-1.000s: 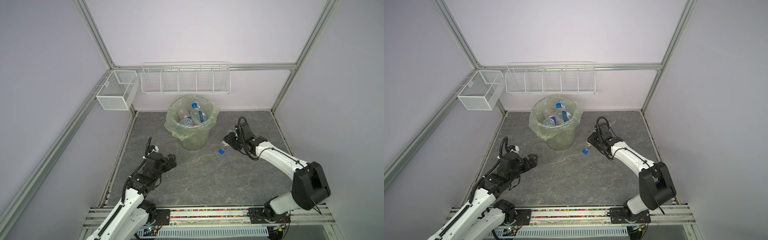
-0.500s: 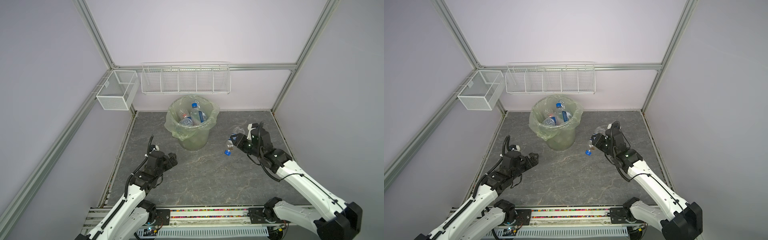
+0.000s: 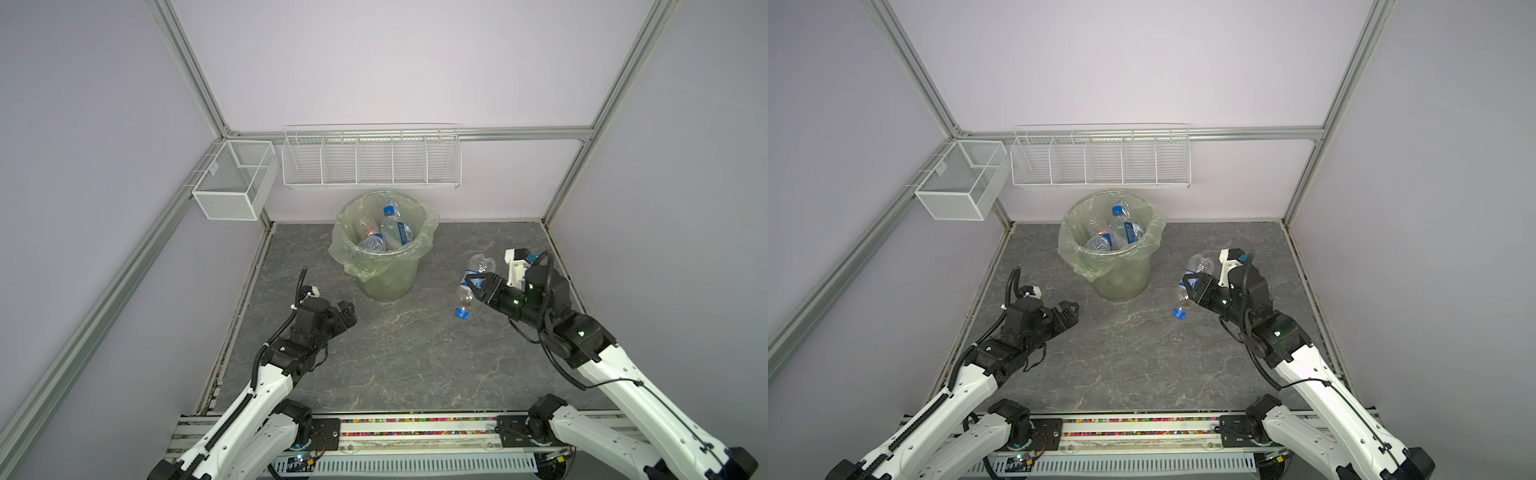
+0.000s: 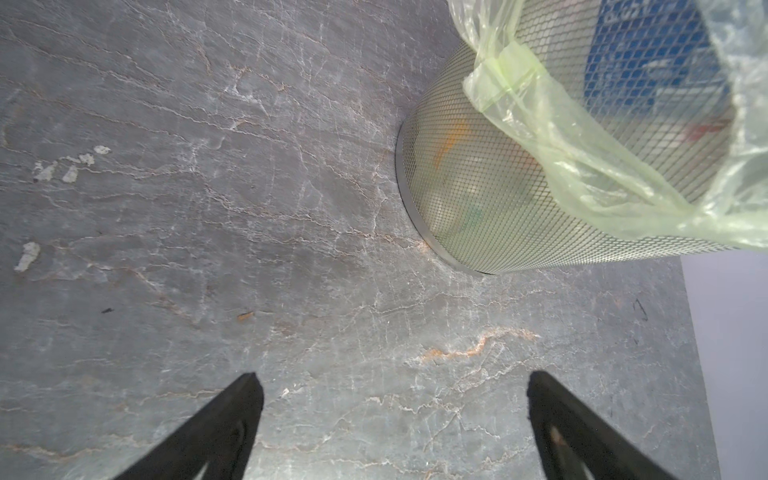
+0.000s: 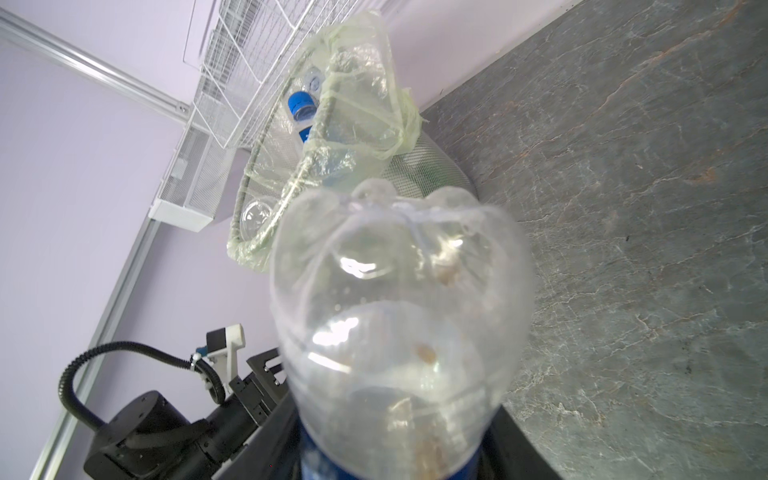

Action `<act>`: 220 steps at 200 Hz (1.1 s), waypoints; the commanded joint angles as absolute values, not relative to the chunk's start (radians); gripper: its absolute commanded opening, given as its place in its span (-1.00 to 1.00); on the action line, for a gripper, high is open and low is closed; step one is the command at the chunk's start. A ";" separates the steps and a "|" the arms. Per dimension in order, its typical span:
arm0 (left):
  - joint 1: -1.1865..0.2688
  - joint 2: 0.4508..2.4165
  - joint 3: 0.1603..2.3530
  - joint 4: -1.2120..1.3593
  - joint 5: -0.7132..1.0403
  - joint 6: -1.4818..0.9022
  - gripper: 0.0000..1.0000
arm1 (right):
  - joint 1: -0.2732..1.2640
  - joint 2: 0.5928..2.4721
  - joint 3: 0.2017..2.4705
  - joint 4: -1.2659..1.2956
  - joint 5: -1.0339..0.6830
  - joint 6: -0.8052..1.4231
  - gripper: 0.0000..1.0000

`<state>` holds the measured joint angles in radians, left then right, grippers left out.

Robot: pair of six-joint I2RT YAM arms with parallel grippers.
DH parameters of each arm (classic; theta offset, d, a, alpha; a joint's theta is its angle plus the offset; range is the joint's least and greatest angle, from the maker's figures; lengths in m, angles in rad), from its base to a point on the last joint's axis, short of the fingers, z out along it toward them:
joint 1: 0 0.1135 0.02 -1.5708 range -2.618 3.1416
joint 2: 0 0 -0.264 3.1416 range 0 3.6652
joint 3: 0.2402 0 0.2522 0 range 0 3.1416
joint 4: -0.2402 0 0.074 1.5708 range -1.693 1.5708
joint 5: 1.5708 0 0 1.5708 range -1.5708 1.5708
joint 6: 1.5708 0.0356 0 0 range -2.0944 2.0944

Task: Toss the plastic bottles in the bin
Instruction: 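Carry the Pepsi bottle over the bin and open the right gripper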

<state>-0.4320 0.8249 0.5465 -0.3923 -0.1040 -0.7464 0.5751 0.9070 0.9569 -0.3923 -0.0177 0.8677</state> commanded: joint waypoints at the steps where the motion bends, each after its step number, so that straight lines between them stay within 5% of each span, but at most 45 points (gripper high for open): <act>1: -0.425 0.817 0.571 -0.387 -0.111 -0.730 0.99 | 0.627 0.977 1.068 -0.410 0.027 0.799 0.07; 81: -0.423 0.767 0.607 -0.477 -0.138 -0.709 0.99 | 0.665 1.760 1.902 -0.355 -0.051 0.824 0.06; 109: -0.423 0.740 0.620 -0.514 -0.143 -0.713 0.99 | 0.666 2.171 2.530 -0.584 -0.080 0.845 0.99; 113: -0.423 0.729 0.622 -0.520 -0.145 -0.712 0.99 | 0.667 2.212 2.610 -0.623 -0.078 0.841 0.78; 123: -0.423 0.720 0.627 -0.533 -0.151 -0.708 0.99 | 0.667 2.268 2.720 -0.677 -0.074 0.838 0.76; 220: -0.422 0.731 0.635 -0.529 -0.170 -0.687 0.99 | 0.651 1.581 1.804 -0.420 0.036 0.710 0.75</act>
